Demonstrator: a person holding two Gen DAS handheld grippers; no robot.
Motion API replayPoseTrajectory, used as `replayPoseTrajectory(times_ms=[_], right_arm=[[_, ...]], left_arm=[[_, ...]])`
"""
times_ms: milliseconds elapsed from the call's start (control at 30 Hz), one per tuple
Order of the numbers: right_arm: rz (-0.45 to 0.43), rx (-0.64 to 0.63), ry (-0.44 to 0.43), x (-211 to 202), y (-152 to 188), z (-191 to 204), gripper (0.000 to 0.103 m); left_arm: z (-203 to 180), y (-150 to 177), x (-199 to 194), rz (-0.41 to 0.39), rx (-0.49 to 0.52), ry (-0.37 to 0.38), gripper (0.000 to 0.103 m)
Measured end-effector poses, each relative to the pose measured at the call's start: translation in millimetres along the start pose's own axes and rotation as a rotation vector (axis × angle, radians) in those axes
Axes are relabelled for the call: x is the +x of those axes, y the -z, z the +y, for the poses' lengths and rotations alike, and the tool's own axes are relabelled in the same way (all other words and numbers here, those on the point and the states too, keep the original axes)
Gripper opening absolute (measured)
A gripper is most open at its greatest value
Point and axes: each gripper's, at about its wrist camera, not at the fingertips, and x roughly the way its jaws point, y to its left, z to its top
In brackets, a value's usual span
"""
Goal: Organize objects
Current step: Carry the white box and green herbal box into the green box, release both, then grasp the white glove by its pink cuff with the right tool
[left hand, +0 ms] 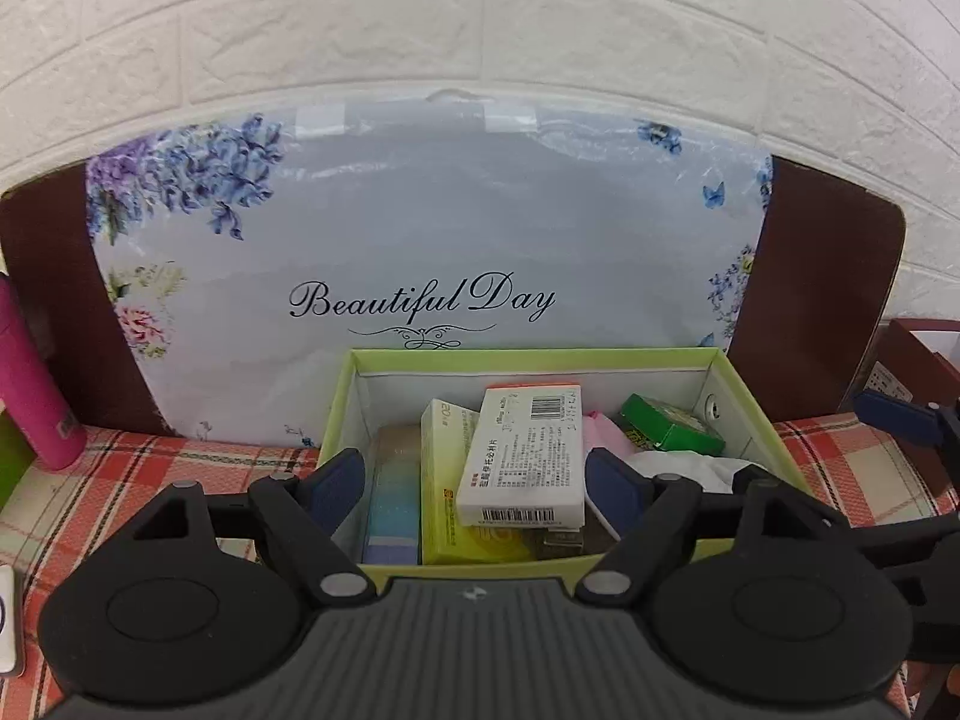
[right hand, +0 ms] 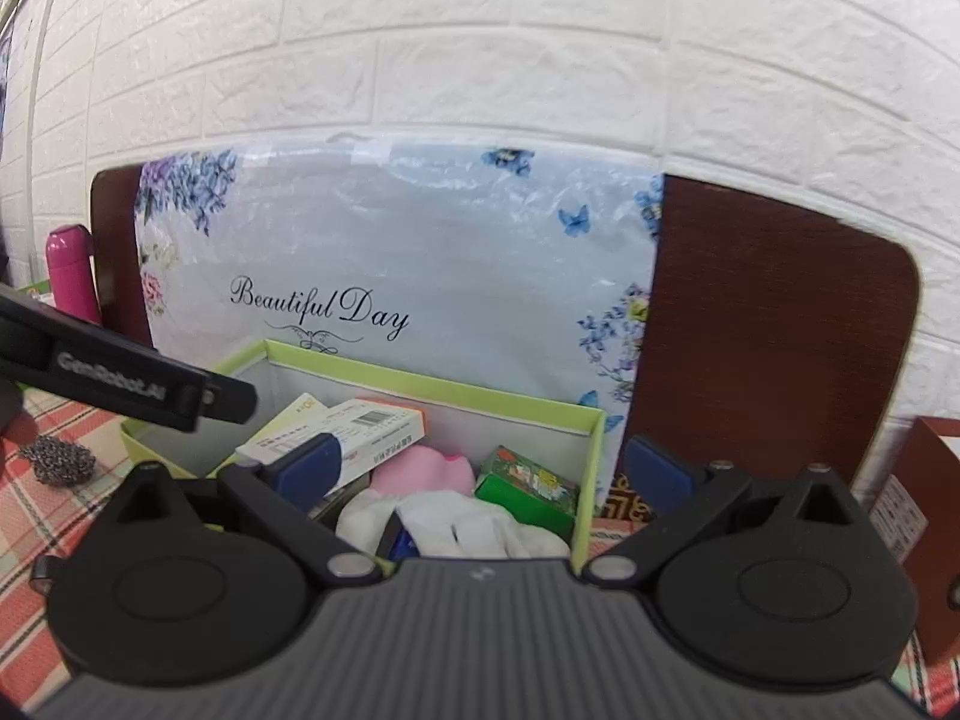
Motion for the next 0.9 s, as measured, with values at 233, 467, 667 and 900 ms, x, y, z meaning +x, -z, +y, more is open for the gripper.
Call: replayPoseTrajectory(times_ms=[233, 467, 667, 900], right_arm=[[-0.047, 0.088, -0.012, -64.7, 23.5, 4.4, 0.103], [-0.026, 0.146, 0.001, -106.6, 54.5, 15.8, 0.103], [0.021, 0.169, 0.035, -120.3, 78.7, 23.7, 0.103], [0.074, 0.165, 0.049, -124.4, 95.6, 32.6, 0.103]], left_arm=[[-4.6, 43.6, -53.4, -0.007, -0.018, -0.025, 0.089], [-5.4, 83.3, -72.4, 0.043, -0.020, -0.059, 0.089], [-1.4, 103.3, -72.2, 0.102, -0.040, -0.070, 0.089], [9.0, 118.4, -76.2, 0.127, -0.060, -0.073, 0.089]])
